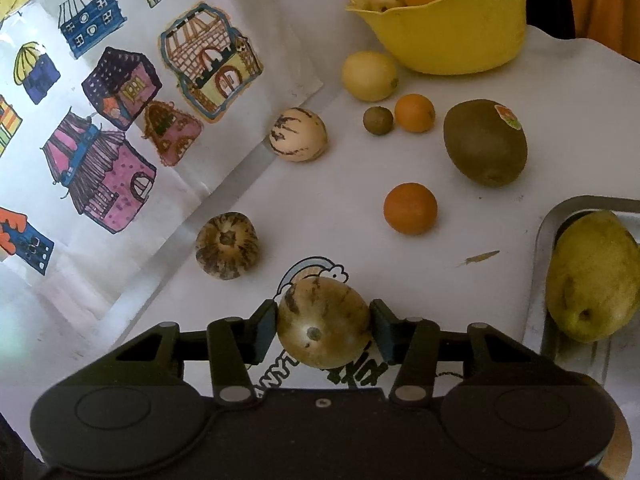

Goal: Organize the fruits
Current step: 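Grasp the cream striped fruit with the right tool while the left tool grasps a small brown fruit, then carry both held fruits over the metal tray with both tools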

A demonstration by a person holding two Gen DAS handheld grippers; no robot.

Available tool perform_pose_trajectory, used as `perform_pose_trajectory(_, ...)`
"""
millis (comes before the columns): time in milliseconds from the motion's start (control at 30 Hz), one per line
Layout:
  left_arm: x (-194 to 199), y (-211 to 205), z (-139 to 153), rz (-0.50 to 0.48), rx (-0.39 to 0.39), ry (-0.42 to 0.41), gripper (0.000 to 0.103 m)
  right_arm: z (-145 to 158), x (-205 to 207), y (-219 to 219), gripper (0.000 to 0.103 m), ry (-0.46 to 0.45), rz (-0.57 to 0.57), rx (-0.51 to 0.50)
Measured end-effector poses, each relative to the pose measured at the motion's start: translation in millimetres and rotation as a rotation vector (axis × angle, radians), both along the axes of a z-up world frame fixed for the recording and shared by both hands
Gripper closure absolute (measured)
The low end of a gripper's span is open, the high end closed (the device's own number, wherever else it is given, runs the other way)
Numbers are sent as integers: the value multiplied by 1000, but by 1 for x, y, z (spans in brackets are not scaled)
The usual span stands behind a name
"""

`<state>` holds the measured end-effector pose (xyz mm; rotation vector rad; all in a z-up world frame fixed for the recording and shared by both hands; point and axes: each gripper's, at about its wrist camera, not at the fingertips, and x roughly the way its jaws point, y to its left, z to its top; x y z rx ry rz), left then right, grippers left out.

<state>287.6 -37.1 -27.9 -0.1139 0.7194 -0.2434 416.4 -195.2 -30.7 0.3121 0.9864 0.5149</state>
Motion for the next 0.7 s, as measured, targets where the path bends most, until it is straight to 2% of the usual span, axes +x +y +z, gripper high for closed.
perform_pose_trajectory(433,-19,0,5,1,6,17,74,2,-15,-18,53,26,-29,66)
perform_pose_trajectory(700,-35,-5,16,-8,9,-2,74,28,-35,-38,53,-10,-36,130)
